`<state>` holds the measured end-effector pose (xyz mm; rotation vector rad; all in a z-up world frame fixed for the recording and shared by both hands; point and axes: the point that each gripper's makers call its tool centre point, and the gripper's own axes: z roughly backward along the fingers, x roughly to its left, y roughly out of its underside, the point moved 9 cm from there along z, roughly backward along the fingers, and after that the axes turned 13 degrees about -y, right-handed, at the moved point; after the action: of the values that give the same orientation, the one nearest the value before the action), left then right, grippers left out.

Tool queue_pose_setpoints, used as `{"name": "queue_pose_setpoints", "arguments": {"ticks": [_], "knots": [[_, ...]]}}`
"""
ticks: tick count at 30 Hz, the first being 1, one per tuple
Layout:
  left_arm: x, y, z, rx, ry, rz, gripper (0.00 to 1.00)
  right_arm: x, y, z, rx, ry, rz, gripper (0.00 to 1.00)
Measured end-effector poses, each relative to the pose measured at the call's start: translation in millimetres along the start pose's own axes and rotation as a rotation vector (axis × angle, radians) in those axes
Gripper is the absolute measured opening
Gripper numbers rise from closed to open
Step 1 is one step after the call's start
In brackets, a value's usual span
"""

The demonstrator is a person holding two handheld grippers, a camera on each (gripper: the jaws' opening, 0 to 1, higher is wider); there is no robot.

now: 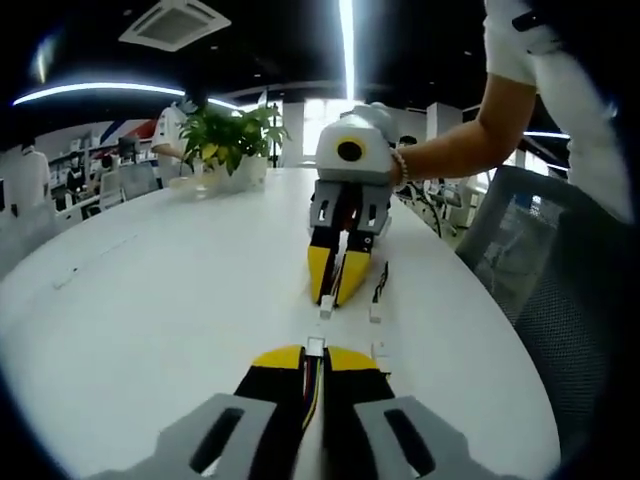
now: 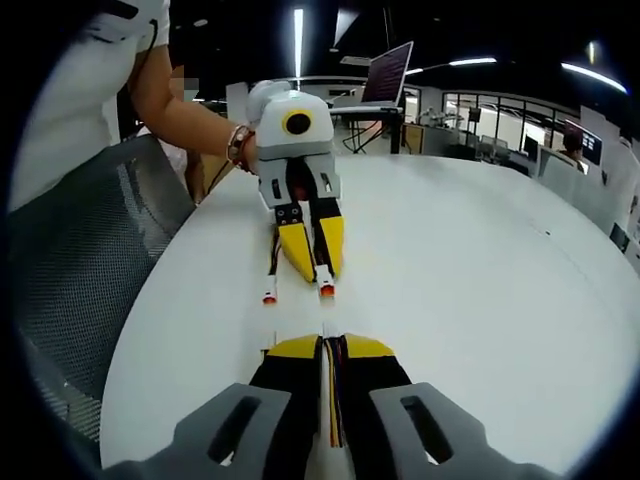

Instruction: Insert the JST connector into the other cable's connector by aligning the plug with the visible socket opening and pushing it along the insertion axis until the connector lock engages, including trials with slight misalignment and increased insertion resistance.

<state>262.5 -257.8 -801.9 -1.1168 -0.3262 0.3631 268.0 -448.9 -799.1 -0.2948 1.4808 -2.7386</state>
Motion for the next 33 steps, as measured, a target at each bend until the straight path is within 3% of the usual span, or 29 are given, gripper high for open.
{"name": "queue_pose_setpoints", "arguments": {"ticks": [12, 33], "knots": [[4.1, -9.4, 2, 0.029, 0.009, -0.062, 0.0, -4, -12.0, 6, 0.0, 0.007, 0.016, 0.04], [5.6, -19.7, -2, 0.029, 0.003, -0.085, 0.0, -8, -27.7, 4, 0.018, 0.017, 0.066, 0.03]]}}
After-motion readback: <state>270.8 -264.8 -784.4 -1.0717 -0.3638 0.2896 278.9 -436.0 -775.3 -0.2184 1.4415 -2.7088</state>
